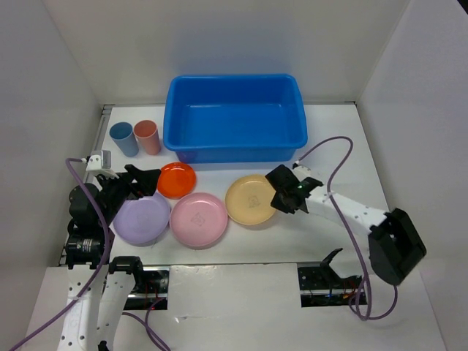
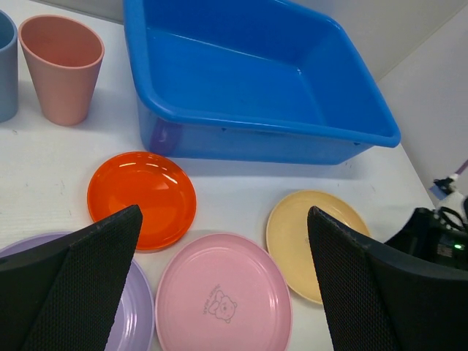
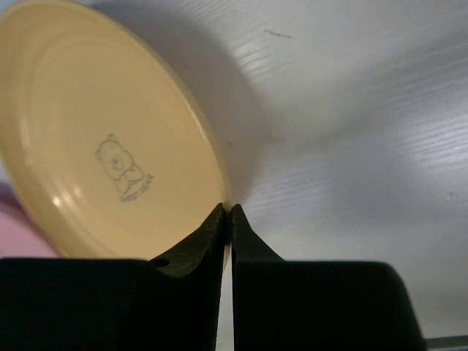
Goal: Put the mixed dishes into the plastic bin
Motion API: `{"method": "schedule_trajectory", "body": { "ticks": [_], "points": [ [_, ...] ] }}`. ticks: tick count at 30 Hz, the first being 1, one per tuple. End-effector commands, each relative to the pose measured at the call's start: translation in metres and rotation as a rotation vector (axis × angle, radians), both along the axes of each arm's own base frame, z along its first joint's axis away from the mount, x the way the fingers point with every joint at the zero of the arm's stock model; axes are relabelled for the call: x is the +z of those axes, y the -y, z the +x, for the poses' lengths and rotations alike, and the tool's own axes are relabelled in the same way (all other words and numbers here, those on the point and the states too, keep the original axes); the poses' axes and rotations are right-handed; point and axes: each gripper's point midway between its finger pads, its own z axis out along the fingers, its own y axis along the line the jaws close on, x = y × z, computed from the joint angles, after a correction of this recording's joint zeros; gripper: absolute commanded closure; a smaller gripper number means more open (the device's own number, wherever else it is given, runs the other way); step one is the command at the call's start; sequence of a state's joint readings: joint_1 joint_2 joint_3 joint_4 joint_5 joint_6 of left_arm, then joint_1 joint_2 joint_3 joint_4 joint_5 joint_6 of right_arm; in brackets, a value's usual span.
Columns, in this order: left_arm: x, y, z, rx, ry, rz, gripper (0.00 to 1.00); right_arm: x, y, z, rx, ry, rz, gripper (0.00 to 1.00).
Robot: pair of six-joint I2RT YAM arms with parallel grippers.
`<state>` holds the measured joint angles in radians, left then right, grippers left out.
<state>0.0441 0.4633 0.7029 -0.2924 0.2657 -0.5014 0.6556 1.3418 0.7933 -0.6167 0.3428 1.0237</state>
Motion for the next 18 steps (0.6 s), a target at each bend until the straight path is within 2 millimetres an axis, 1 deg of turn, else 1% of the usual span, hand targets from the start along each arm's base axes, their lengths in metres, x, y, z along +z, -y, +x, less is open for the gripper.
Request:
{"method": "schedule_trajectory", "body": {
  "ticks": [1,2,3,5,6,7,9,11,13,14,16,17,18],
  "points": [
    [0.011,-0.001,0.001,0.007,0.038,-0.001,0.0,0.024,-0.004,-0.023,0.054,0.004,0.078,1.0],
    [0.011,-0.001,0.001,0.007,0.038,-0.001,0.0,0.031,-0.004,-0.027,0.06,0.011,0.099,1.0],
    [0.011,-0.001,0.001,0.007,0.038,-0.001,0.0,0.047,-0.009,-0.029,0.086,0.057,0.145,1.0],
    [0.011,-0.001,0.001,0.007,0.038,-0.001,0.0,0.064,-0.013,-0.036,0.12,0.075,0.2,1.0],
    [0.014,0.0,0.001,-0.002,0.047,-0.002,0.0,0.077,-0.017,-0.035,0.129,0.104,0.235,1.0],
    [0.012,0.0,0.003,-0.002,0.038,-0.002,0.0,0.087,-0.016,-0.038,0.136,0.123,0.259,1.0],
    [0.012,0.0,0.003,-0.002,0.038,-0.002,0.0,0.102,-0.019,-0.038,0.146,0.147,0.29,1.0],
    [0.012,0.001,0.002,-0.011,0.038,-0.003,0.0,0.112,-0.021,-0.043,0.162,0.157,0.324,1.0],
    [0.012,0.001,0.002,-0.011,0.038,-0.003,0.0,0.133,-0.027,-0.041,0.176,0.204,0.372,1.0],
    [0.012,0.003,0.002,-0.02,0.038,-0.004,0.0,0.144,-0.031,-0.039,0.195,0.228,0.393,1.0],
    [0.012,0.003,0.002,-0.02,0.038,-0.004,0.0,0.164,-0.038,-0.025,0.229,0.295,0.421,1.0],
    [0.012,0.003,0.002,-0.02,0.038,-0.004,0.0,0.176,-0.047,-0.015,0.258,0.302,0.439,1.0],
    [0.014,0.003,0.002,-0.02,0.047,-0.003,0.0,0.184,-0.044,0.001,0.27,0.334,0.423,1.0]
  ]
}}
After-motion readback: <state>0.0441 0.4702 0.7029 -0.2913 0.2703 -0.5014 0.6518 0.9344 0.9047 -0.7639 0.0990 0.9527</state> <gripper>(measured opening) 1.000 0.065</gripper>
